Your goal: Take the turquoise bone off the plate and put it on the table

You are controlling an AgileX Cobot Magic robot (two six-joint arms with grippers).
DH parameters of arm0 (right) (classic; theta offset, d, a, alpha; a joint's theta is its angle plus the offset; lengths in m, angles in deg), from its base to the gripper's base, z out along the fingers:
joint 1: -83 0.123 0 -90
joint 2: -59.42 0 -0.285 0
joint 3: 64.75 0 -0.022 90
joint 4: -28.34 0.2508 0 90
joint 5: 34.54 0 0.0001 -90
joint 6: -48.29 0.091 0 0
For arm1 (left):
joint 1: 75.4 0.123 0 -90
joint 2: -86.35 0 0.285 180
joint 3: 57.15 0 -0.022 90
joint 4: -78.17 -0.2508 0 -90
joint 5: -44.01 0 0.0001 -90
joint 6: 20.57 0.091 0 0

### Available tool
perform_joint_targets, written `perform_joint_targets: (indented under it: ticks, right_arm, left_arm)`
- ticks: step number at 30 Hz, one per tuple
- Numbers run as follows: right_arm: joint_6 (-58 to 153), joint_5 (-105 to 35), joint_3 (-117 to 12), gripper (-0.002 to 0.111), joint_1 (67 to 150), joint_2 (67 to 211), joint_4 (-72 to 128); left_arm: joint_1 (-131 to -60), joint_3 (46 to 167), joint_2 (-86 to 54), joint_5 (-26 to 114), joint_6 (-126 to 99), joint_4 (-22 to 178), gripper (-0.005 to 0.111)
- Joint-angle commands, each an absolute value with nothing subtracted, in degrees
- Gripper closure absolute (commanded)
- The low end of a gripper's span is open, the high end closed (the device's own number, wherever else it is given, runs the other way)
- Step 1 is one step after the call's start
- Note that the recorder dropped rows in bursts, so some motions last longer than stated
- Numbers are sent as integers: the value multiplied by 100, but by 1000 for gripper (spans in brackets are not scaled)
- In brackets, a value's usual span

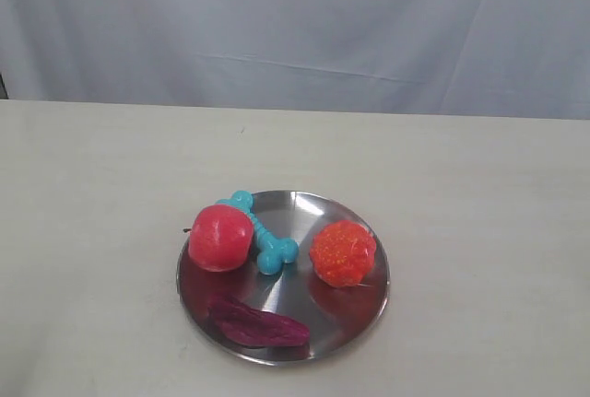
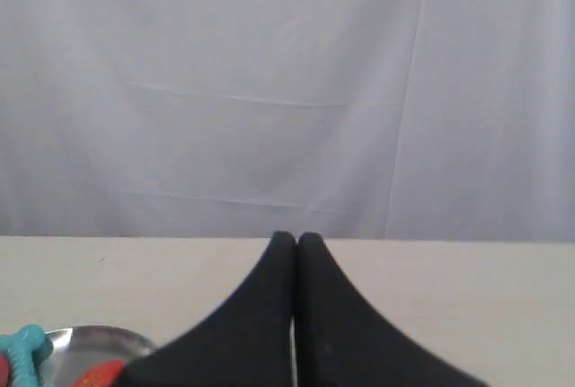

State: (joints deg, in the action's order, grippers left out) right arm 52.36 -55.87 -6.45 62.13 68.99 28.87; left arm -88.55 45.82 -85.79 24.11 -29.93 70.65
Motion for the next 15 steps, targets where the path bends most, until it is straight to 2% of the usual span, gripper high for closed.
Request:
perform_joint_targets:
  ticks: [1, 5, 8, 15]
  right_arm:
    - [5703, -6061, -803, 109, 6196, 7369, 3135]
    - [5571, -7314, -1690, 109, 6275, 8432, 3194]
    - [5297, -7627, -2287, 109, 6668, 9148, 3229]
    - [5683, -7940, -3768, 109, 8505, 11548, 2293]
  left_arm:
    - [-8870, 4563, -8586, 2416, -3001, 7063, 107]
    - [-8870, 4563, -8586, 2416, -3001, 7063, 107]
    - [-8870, 4563, -8586, 2416, -3001, 7063, 107]
    - [-8870, 4563, -8586, 2416, -3001, 7063, 107]
